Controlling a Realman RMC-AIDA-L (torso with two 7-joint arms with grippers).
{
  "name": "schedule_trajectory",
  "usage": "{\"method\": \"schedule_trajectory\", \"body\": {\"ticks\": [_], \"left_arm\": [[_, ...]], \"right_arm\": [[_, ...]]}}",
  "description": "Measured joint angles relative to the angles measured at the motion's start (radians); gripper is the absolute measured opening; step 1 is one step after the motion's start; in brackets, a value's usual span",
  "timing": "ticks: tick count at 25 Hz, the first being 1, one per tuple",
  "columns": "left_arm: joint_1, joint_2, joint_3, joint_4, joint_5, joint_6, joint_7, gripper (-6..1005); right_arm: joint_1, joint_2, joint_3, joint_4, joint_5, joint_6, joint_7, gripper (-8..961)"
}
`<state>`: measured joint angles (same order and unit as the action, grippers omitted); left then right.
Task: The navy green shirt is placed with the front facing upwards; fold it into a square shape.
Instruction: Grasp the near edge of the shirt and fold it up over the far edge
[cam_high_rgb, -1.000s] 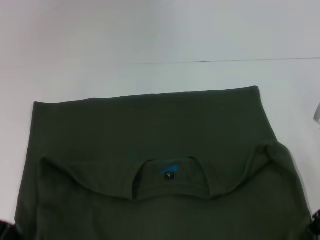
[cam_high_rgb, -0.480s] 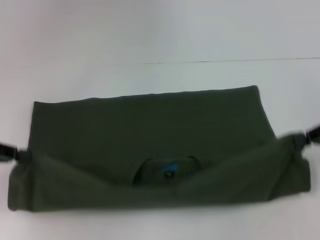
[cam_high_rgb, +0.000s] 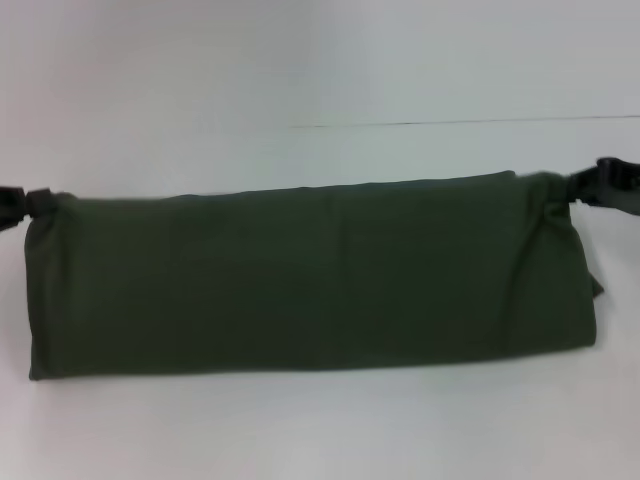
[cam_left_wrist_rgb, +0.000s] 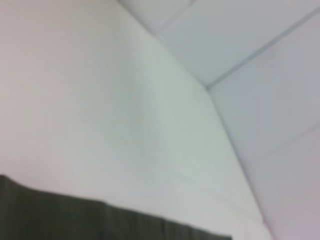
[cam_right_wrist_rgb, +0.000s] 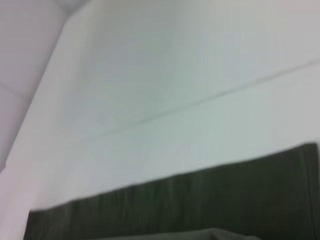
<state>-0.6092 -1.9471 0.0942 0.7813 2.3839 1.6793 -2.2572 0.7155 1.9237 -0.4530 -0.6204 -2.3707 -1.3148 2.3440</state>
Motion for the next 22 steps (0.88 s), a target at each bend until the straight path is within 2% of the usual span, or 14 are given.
{"method": "schedule_trajectory", "body": {"ticks": [1, 7, 12, 15, 18, 22], "left_arm": [[0.004, -0.005, 0.001, -0.013, -0.021, -0.018, 0.002, 12], [0.018, -0.051, 0.004, -0.091, -0.128, -0.170, 0.046, 12], [0.019, -0.091, 0.005, -0.149, -0.199, -0.308, 0.114, 12], [0.018, -0.117, 0.006, -0.176, -0.244, -0.398, 0.154, 13], [0.011, -0.140, 0.008, -0.190, -0.266, -0.478, 0.185, 13], [-0.008, -0.157, 0.020, -0.209, -0.272, -0.558, 0.220, 13]], "right_arm": [[0.000, 0.000, 0.000, 0.000, 0.000, 0.000, 0.000, 66], [-0.006, 0.089, -0.002, 0.001, 0.063, 0.185, -0.103, 66], [-0.002, 0.144, -0.009, 0.005, 0.097, 0.306, -0.162, 66], [0.000, 0.161, -0.012, 0.029, 0.133, 0.379, -0.206, 66], [0.011, 0.164, -0.015, 0.079, 0.175, 0.437, -0.254, 66], [0.025, 0.164, -0.022, 0.098, 0.193, 0.492, -0.268, 66]]}}
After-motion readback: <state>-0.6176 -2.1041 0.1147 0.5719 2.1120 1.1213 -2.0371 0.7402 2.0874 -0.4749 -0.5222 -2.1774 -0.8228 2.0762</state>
